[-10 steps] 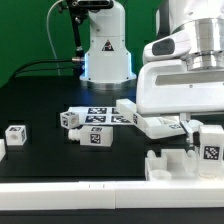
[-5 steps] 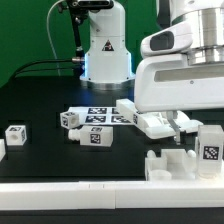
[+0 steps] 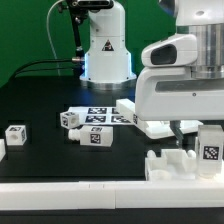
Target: Assemble chair
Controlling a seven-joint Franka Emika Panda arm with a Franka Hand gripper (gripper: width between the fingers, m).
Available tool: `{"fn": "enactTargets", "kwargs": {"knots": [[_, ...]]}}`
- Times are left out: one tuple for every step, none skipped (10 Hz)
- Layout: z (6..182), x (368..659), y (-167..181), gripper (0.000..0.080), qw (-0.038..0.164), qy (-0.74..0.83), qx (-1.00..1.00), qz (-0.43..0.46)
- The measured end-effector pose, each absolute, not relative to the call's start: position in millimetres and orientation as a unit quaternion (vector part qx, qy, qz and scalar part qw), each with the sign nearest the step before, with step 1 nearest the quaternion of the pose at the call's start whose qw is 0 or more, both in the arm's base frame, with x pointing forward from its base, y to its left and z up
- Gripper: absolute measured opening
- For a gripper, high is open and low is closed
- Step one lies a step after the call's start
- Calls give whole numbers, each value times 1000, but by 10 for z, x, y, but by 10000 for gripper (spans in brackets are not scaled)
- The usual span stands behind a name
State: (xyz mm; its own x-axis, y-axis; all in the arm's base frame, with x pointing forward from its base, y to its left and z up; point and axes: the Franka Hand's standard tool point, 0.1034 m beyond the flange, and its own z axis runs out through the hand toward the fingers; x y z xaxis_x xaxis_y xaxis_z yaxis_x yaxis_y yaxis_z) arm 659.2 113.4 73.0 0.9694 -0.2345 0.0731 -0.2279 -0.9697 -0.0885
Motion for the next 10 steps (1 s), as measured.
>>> {"fn": "enactTargets", "kwargs": {"knots": [[724, 6590, 1133, 524, 40, 127, -990, -41], [723, 6590, 1131, 342, 41, 137, -989, -41], [722, 6590, 1126, 282, 42, 171, -984, -39], [721, 6591, 1119, 282, 43, 210, -976, -38], [714, 6592, 1113, 282, 44, 250, -967, -36], [710, 6592, 1101, 282, 45, 344, -937, -36], [709, 6580, 1101, 282, 44, 437, -898, -35], [708, 6574, 1103, 282, 43, 526, -849, -36], [702, 6561, 1097, 282, 46, 603, -796, -42], [701, 6545, 1085, 282, 54, 652, -755, -43]]}}
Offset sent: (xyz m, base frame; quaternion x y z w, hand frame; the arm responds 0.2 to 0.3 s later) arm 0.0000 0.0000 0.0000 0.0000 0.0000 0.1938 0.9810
